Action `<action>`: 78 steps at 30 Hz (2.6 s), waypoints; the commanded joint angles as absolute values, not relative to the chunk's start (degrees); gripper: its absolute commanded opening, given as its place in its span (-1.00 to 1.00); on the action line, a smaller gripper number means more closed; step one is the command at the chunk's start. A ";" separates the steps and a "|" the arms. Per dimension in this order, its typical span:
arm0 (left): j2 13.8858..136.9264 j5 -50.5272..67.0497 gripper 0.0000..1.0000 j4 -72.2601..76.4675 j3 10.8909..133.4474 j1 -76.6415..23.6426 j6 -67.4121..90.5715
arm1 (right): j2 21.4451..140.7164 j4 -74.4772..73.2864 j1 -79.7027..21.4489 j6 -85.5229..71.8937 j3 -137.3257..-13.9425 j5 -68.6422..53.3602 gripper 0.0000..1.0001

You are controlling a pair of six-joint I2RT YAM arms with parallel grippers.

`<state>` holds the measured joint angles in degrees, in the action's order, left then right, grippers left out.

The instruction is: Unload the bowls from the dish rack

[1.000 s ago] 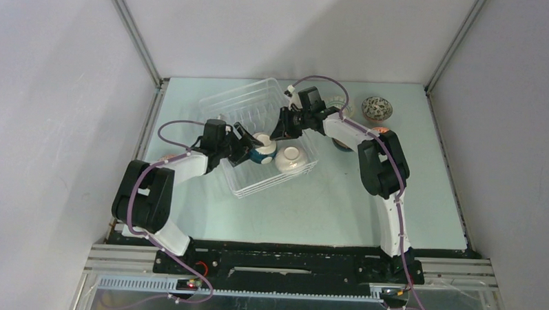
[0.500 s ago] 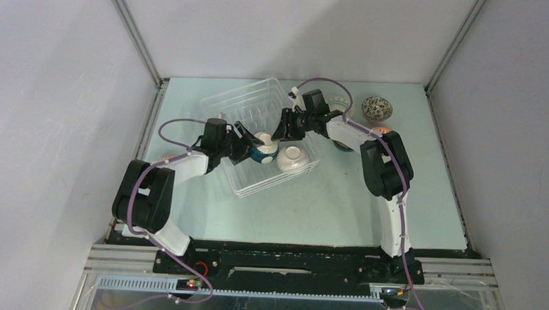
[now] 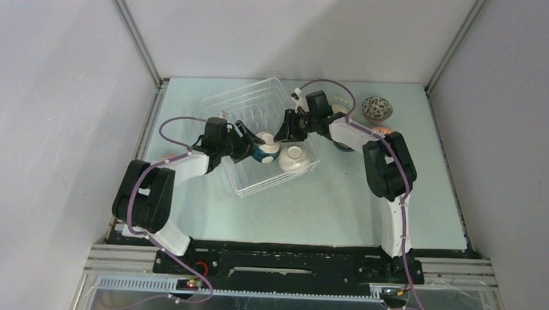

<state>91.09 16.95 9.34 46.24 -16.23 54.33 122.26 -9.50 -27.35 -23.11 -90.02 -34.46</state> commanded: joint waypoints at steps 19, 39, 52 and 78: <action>95.12 24.85 0.68 14.60 54.53 -17.31 51.84 | 121.47 -10.61 -29.09 -21.30 -90.03 -34.51 -0.17; 95.16 29.18 0.26 24.94 52.64 -16.26 53.66 | 117.03 -6.62 -27.80 -22.13 -84.68 -31.40 0.14; 97.23 34.45 0.20 32.59 52.58 -16.49 57.26 | 117.37 -6.76 -27.51 -22.59 -84.77 -31.21 0.06; 97.64 38.34 -0.02 37.18 52.37 -17.40 59.26 | 118.30 -7.16 -26.82 -23.29 -84.99 -29.79 0.03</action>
<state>99.46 34.72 32.64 51.37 -16.75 58.28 117.51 -7.14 -26.70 -23.42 -85.10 -30.22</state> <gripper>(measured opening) 0.515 0.516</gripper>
